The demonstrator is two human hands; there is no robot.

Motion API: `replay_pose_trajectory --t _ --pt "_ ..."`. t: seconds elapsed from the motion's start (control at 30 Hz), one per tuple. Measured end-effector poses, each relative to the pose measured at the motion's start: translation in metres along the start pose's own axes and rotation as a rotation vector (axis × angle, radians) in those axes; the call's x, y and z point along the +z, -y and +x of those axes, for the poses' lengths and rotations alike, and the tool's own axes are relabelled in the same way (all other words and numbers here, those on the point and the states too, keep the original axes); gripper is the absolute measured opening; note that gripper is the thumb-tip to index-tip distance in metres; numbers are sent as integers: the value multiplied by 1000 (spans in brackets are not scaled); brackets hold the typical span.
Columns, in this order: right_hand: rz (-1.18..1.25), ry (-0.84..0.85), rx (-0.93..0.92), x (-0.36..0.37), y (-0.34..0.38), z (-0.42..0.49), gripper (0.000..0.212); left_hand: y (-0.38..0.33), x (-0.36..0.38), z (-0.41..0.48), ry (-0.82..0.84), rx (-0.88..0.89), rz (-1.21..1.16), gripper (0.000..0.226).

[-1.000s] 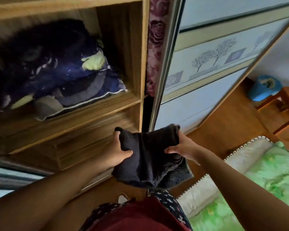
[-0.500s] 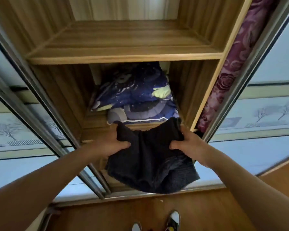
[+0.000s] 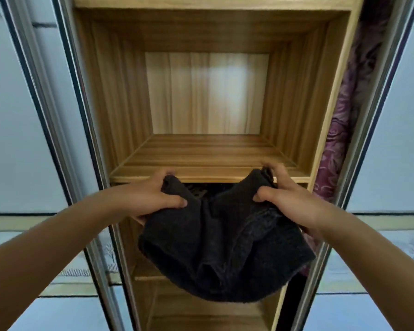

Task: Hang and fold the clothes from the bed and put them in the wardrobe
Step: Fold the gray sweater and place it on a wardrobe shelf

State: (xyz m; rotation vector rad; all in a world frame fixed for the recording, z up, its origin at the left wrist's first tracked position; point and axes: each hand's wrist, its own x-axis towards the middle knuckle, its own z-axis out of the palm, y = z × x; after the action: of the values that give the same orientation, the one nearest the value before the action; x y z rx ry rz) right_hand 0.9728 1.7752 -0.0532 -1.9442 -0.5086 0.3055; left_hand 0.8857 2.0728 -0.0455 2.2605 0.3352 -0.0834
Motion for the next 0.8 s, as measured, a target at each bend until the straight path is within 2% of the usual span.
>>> replay_pose_trajectory --t 0.13,0.27,0.4,0.53,0.67,0.73,0.8 --pt "-22 -16 -100 -10 35 1 45 -27 -28 -6 -2 48 4 49" --pt "-16 -35 -148 -22 53 11 31 -48 -51 -2 13 64 11 41" --pt "37 -114 -194 -43 65 35 27 -62 -77 16 -56 89 -23 46" --pt "157 -217 -199 -63 67 74 25 -64 -94 52 -177 91 -216 44" --pt "228 -327 -140 -64 46 131 22 -55 -87 104 -260 78 -394 54" --pt "166 -369 -124 -60 27 160 20 -46 -73 129 -318 84 -318 53" --pt "-154 -397 -113 -57 6 184 20 -33 -60 147 -357 125 -79 49"
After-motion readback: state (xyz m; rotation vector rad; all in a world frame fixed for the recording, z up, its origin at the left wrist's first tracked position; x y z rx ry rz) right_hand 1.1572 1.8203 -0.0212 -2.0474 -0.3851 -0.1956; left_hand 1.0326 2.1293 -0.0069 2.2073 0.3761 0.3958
